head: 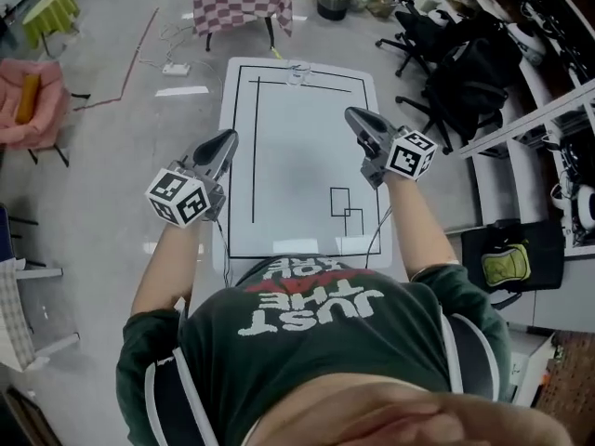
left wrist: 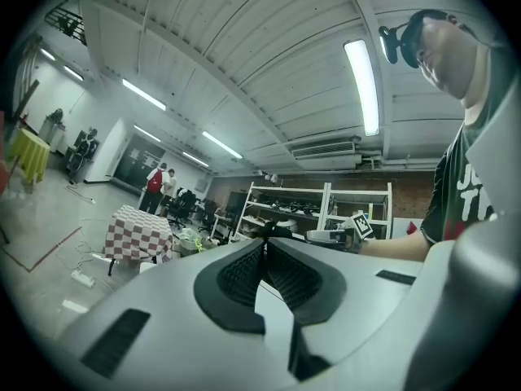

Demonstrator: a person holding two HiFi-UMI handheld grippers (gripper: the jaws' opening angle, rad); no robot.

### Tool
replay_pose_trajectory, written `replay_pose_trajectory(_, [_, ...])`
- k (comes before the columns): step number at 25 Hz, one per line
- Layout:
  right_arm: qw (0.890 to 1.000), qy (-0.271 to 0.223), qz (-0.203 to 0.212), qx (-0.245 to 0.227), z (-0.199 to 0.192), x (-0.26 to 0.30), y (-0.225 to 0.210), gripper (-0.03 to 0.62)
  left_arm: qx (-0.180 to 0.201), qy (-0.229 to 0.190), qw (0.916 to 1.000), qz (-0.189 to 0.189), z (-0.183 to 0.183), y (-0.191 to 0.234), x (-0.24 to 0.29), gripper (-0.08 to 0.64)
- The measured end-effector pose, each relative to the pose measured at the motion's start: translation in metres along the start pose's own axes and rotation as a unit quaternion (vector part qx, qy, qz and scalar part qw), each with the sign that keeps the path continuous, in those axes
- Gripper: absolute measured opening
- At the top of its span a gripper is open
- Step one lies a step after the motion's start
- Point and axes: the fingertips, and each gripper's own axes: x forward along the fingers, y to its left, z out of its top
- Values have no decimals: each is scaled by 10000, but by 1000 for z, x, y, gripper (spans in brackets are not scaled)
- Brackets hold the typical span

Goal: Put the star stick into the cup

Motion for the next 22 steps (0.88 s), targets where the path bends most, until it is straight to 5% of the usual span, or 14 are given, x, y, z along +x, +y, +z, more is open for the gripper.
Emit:
replay_pose_trajectory(10, [9989, -12, 461, -33, 9, -140, 31, 34, -131, -128, 9990, 397, 7, -145, 0, 23])
replay_pose_trajectory(22, [9941, 246, 1048, -164, -8, -298, 25, 34, -414, -196, 9967, 670, -32, -310, 51, 23])
